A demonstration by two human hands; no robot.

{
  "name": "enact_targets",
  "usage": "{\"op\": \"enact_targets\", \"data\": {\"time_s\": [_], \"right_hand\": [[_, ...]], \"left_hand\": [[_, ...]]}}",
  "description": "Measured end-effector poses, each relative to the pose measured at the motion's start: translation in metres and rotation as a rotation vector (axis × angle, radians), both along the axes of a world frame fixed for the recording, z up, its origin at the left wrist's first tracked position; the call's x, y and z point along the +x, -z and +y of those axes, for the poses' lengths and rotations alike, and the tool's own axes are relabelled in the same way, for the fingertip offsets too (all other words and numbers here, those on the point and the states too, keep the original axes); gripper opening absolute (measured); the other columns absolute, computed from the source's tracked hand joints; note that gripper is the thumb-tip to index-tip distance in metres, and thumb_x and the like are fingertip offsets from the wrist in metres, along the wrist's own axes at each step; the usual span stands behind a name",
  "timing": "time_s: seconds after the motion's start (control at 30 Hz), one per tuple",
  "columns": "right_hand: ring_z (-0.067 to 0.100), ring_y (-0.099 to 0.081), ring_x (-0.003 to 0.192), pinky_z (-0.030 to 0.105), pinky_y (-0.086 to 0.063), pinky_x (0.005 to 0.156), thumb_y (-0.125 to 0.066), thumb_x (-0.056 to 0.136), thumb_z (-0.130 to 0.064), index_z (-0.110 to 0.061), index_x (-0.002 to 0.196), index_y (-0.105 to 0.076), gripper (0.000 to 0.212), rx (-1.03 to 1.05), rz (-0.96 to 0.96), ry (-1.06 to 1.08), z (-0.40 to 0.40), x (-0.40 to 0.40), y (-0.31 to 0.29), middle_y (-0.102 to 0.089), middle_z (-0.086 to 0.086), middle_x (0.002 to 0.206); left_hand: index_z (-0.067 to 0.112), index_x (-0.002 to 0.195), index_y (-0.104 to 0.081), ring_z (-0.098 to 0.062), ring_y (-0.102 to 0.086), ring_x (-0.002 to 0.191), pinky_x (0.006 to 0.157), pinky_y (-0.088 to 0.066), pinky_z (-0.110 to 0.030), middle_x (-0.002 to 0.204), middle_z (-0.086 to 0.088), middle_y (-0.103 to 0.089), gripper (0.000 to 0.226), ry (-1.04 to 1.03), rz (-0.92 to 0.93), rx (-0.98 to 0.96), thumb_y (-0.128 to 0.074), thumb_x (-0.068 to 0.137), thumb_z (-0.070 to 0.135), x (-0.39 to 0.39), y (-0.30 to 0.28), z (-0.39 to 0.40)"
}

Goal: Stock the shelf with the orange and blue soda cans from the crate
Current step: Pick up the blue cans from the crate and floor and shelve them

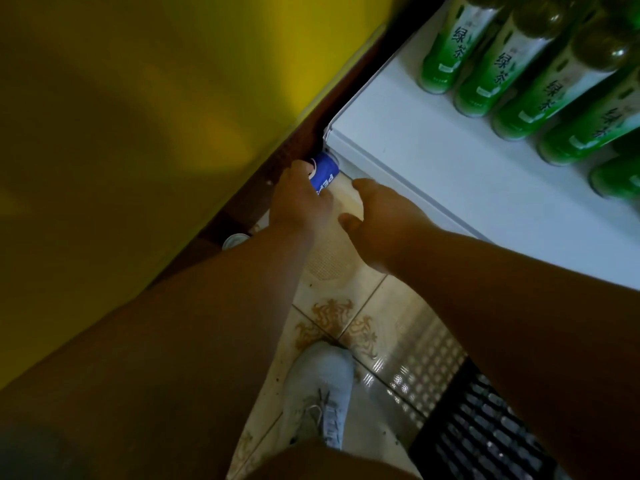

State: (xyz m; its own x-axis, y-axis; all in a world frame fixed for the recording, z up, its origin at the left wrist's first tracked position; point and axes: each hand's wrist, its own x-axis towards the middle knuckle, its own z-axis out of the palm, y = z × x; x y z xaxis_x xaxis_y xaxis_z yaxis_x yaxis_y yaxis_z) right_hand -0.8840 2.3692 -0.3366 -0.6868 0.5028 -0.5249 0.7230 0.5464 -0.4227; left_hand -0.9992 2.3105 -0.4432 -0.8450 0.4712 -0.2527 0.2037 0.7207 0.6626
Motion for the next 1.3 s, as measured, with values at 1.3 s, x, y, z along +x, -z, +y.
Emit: {"op": "enact_targets", "data": {"time_s": [1.3], "right_hand": [[0.028, -0.048, 0.132, 0.036, -0.043, 0.100, -0.051, 0.101, -0.037, -0.026, 0.154, -0.029, 0.058, -0.035, -0.081, 0.128, 0.017, 0.069, 0.039, -0.040, 0.005, 0.152]], "left_hand": [[0.039, 0.154, -0.015, -0.041, -0.018, 0.143, 0.108, -0.032, -0.052, 0.158, -0.020, -0.009, 0.074, 0.700, 0.421, -0.782, -0.055, 0.092, 0.034, 0.030, 0.040, 0.032]]}}
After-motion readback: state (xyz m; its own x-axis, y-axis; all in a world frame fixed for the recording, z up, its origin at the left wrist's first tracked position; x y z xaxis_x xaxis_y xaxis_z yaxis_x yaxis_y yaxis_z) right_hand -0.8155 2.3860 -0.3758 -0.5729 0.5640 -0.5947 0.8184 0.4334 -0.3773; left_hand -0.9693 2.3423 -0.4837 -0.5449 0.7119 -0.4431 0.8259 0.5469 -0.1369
